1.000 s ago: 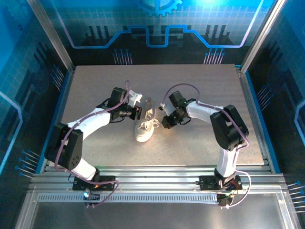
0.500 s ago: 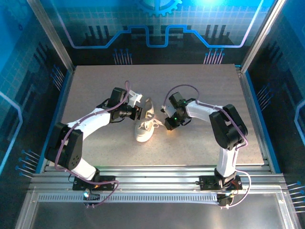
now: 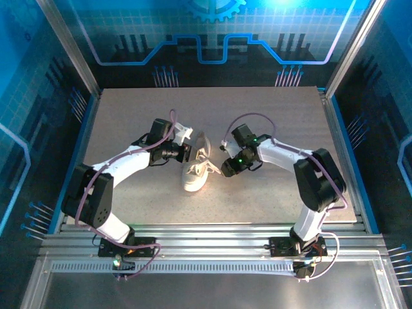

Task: Tie the shoes

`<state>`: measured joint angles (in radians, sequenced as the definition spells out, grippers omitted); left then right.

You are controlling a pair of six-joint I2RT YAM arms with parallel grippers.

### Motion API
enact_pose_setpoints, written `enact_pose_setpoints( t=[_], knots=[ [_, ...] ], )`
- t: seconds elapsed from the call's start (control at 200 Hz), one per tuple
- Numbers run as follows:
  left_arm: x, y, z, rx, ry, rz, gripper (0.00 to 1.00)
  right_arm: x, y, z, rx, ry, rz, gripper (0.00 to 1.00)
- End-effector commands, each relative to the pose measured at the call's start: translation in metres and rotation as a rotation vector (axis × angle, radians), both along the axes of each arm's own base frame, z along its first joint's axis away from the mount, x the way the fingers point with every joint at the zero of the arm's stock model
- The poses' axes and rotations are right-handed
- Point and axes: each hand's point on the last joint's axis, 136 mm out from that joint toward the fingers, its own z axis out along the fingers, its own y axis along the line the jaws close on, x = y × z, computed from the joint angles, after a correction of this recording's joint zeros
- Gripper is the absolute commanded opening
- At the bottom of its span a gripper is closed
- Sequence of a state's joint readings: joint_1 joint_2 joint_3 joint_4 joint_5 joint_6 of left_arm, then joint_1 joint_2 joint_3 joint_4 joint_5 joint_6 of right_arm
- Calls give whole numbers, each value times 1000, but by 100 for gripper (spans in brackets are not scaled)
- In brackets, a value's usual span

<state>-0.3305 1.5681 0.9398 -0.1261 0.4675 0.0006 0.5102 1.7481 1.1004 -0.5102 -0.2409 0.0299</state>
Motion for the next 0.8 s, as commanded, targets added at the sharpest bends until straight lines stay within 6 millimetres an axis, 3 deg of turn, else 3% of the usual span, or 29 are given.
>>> enact_pose_setpoints(
  t=[0.0, 0.295, 0.795],
  knots=[
    [-3, -7, 6, 15, -16, -44, 28, -8, 11, 6, 70, -1, -7, 42],
    [-4, -17, -2, 108, -16, -108, 34, -16, 48, -10, 138, 50, 32, 43],
    [2, -23, -18, 179, 2, -140, 42, -3, 62, -18, 174, 41, -7, 43]
  ],
)
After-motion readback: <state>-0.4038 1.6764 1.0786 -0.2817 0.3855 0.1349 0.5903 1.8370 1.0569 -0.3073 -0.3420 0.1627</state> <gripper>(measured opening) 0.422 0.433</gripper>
